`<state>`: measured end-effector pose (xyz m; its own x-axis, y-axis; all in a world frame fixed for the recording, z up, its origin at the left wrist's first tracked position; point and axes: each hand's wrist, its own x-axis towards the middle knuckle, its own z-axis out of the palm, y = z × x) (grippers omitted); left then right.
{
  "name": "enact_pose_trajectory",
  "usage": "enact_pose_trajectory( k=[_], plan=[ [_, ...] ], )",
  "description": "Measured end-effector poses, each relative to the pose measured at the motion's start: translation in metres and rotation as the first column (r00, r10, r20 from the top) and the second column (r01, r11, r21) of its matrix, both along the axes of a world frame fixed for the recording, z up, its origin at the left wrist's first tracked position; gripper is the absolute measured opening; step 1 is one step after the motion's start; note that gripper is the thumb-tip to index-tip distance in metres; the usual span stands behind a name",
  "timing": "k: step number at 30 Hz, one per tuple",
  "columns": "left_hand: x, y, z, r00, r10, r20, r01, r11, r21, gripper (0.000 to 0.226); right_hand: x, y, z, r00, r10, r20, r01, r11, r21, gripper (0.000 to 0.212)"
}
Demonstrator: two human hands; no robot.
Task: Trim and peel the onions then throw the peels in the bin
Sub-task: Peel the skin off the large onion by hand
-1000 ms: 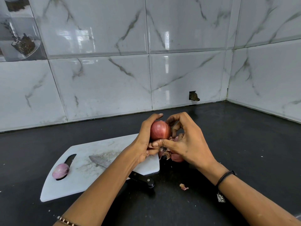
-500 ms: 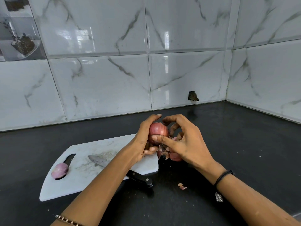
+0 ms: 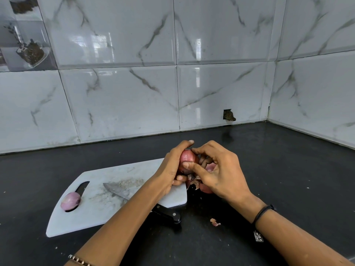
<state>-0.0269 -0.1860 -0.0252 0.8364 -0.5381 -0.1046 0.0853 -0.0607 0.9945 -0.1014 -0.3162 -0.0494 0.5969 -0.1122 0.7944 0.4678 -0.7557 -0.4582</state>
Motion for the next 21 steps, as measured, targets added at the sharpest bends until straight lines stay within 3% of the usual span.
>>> enact_pose_trajectory(
  k=[4,8,13,16,21],
  plan=[
    [-0.0005,0.0005,0.0013,1.000,0.001,-0.016,-0.001,1.000,0.015,0.058,0.0001,0.0001,-0.0006,1.000,-0.009,-0.018,0.009,1.000,-0.002,0.023],
    [0.0006,0.0023,0.0009,0.996,-0.036,-0.087,0.037,0.999,0.007,0.069,0.0008,-0.0039,0.0010,0.998,-0.068,0.016,0.066,0.993,0.100,0.007],
    [0.0020,-0.0013,-0.0005,0.991,-0.004,-0.132,0.000,1.000,-0.029,0.061,0.0002,-0.0048,0.0016,0.996,-0.088,-0.002,0.087,0.991,0.098,0.008],
    [0.0037,0.0009,0.0022,0.986,0.031,-0.166,-0.049,0.993,-0.107,0.054,-0.0022,-0.0018,0.0036,0.998,-0.057,0.001,0.056,0.994,0.088,0.014],
    [0.0022,0.0049,0.0051,0.990,0.012,-0.138,-0.029,0.992,-0.121,0.051,-0.0014,-0.0006,0.0019,0.998,-0.022,-0.064,0.025,0.999,0.043,0.049]
  ],
)
